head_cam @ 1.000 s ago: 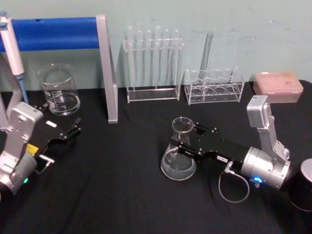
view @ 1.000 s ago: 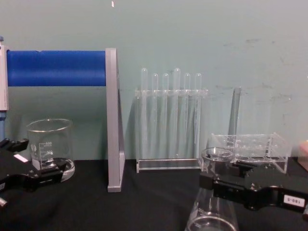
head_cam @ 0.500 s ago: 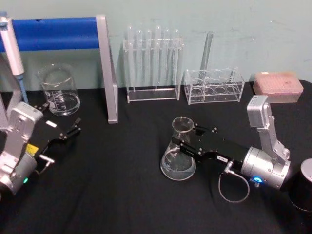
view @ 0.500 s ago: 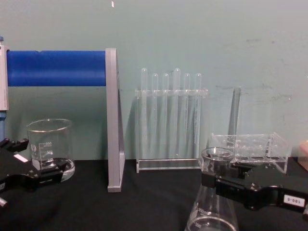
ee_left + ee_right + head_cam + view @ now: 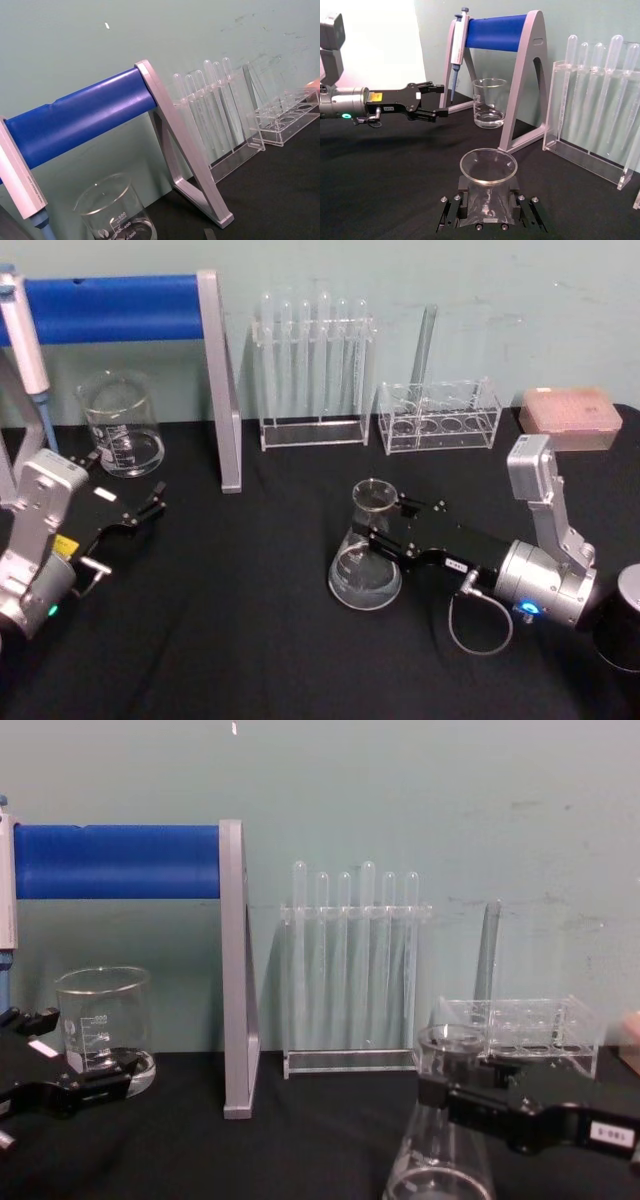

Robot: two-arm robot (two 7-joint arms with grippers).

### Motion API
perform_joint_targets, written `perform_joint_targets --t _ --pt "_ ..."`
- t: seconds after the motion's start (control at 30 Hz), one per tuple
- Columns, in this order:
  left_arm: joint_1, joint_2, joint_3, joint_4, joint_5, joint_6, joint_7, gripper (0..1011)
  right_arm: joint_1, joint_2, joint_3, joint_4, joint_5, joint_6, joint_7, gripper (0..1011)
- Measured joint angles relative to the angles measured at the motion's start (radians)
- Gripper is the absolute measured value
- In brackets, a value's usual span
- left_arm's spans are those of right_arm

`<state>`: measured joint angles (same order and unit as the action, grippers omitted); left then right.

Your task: Grasp the erlenmeyer flask with one hand, shake it three times, then place it back.

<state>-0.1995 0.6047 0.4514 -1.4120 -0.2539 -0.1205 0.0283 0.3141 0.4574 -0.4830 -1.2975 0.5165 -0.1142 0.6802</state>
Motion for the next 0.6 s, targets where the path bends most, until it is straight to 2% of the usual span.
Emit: perform_joint_targets --t 0.2,0.37,0.4,0.6 --pt "0.000 0.000 0.000 0.000 0.000 0.000 0.000 1001 -0.017 0.002 0.024 -0.046 0.023 0.010 -0.024 449" --pt "0.000 0.000 0.000 0.000 0.000 0.000 0.000 1001 -0.062 0.006 0.079 -0.147 0.041 0.035 -0.129 449" --pt "0.000 0.000 0.000 0.000 0.000 0.000 0.000 1001 -0.062 0.006 0.079 -0.147 0.041 0.035 -0.129 449" --pt "0.000 0.000 0.000 0.000 0.000 0.000 0.000 1001 -0.108 -0.001 0.147 -0.270 0.028 0.058 -0.266 449"
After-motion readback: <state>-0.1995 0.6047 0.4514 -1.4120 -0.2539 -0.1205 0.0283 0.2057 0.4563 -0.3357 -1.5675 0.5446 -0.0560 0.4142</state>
